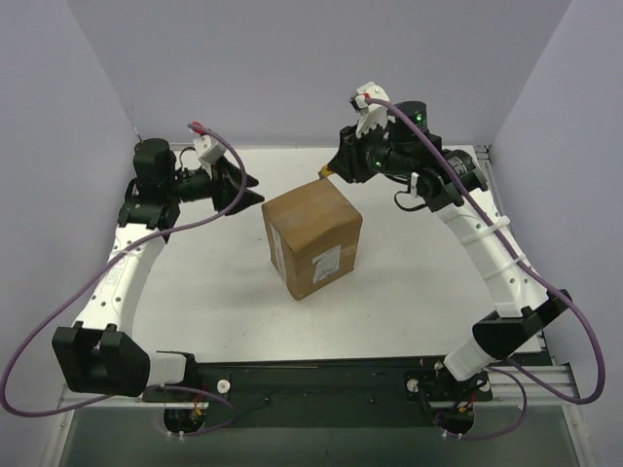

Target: Unpack the express box

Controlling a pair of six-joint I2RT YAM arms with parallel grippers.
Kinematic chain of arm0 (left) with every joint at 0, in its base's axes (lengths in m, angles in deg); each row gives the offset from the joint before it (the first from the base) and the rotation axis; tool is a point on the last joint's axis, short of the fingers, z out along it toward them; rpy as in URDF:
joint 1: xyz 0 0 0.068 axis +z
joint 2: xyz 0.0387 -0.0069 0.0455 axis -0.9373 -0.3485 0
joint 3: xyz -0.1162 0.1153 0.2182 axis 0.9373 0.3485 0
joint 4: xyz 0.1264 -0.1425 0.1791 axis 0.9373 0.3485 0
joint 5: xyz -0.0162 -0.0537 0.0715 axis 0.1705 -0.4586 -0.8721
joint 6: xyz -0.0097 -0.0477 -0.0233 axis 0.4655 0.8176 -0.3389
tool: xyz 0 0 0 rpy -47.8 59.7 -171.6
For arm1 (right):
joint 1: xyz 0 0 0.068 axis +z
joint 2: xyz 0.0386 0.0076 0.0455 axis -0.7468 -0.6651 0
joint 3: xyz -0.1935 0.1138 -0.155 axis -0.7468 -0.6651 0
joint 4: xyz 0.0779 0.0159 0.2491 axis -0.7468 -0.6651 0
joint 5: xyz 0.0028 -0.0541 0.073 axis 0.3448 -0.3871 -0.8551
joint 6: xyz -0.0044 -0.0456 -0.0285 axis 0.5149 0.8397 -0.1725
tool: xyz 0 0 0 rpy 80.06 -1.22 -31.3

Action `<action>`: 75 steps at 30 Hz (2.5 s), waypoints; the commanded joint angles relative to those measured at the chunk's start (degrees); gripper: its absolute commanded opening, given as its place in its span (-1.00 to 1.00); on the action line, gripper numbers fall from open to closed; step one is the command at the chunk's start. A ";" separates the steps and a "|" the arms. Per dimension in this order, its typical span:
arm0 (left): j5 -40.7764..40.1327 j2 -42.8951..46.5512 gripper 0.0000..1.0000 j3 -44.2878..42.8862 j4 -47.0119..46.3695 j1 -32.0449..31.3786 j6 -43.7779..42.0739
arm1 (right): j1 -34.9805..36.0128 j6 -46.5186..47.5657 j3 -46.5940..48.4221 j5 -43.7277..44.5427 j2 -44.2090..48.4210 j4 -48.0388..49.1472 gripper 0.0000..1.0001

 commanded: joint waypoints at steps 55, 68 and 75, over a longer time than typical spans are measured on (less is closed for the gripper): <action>-6.26 -10.01 0.32 9.58 -16.52 -1.49 37.16 | 31.93 6.22 -29.91 31.63 11.91 35.27 -1.00; -8.11 -9.83 0.28 10.20 -13.96 -1.58 34.26 | 32.28 6.22 -27.27 33.13 8.39 30.35 -1.00; -8.37 -10.10 0.26 10.20 -13.78 -1.50 34.17 | 32.02 5.79 -27.97 33.57 8.48 30.18 -1.00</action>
